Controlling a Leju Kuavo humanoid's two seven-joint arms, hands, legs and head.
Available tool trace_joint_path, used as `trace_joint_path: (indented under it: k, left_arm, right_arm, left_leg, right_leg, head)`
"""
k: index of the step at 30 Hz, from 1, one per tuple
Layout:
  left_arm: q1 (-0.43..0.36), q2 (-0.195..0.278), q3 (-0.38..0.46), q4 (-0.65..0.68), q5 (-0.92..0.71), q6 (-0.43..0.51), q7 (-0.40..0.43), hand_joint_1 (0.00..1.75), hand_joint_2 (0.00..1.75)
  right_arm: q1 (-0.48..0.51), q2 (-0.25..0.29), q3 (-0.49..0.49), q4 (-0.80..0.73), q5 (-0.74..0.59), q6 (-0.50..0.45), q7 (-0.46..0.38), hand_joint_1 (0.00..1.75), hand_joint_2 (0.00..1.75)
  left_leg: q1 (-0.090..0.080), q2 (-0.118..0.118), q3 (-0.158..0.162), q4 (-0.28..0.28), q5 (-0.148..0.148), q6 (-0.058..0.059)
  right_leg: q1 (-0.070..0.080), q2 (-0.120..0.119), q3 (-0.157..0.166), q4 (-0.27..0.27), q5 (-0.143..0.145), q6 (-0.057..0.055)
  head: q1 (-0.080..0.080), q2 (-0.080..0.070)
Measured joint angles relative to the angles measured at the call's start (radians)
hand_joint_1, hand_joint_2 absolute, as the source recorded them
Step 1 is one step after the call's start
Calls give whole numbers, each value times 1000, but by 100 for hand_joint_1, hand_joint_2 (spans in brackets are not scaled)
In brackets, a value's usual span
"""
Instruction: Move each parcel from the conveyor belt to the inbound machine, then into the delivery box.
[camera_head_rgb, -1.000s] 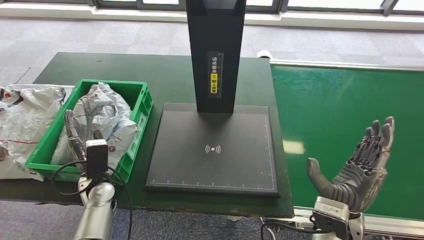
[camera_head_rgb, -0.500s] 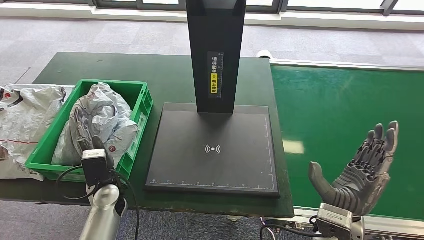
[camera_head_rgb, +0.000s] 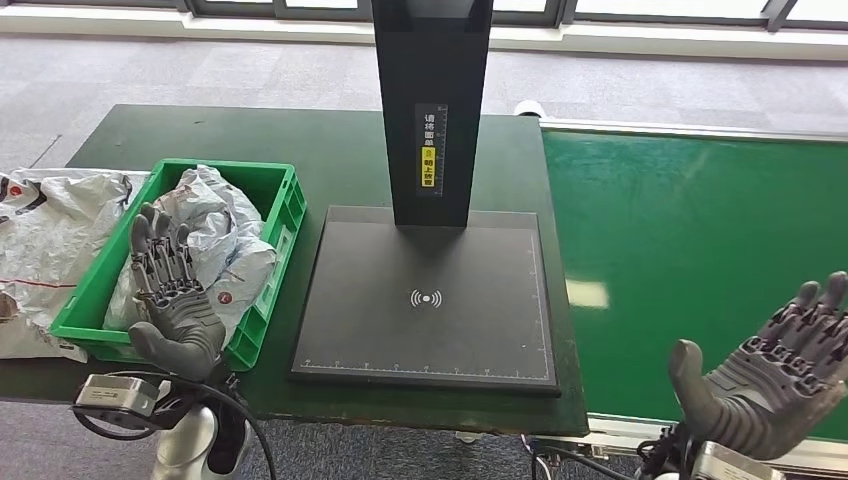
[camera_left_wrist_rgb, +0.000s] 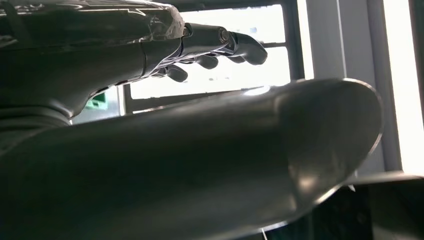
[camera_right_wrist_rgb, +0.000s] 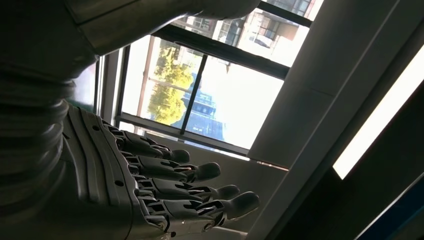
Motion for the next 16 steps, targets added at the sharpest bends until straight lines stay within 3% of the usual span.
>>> trace_joint_path:
  k: [7, 16]
  left_arm:
    - [-44, 30, -77, 5, 18, -112, 0, 0, 0]
    - [-82, 70, -122, 37, 14, -154, 1, 0, 0]
  right_arm:
    - [47, -2, 0, -65, 13, -1, 0, 0, 175]
    - [46, -27, 0, -70, -24, 6, 0, 0, 175]
  left_leg:
    - [0, 0, 1, 0, 0, 0]
    - [0, 0, 1, 0, 0, 0]
  right_leg:
    - [0, 0, 1, 0, 0, 0]
    - [0, 1, 0, 0, 0, 0]
  head:
    - [0, 0]
    - [0, 0]
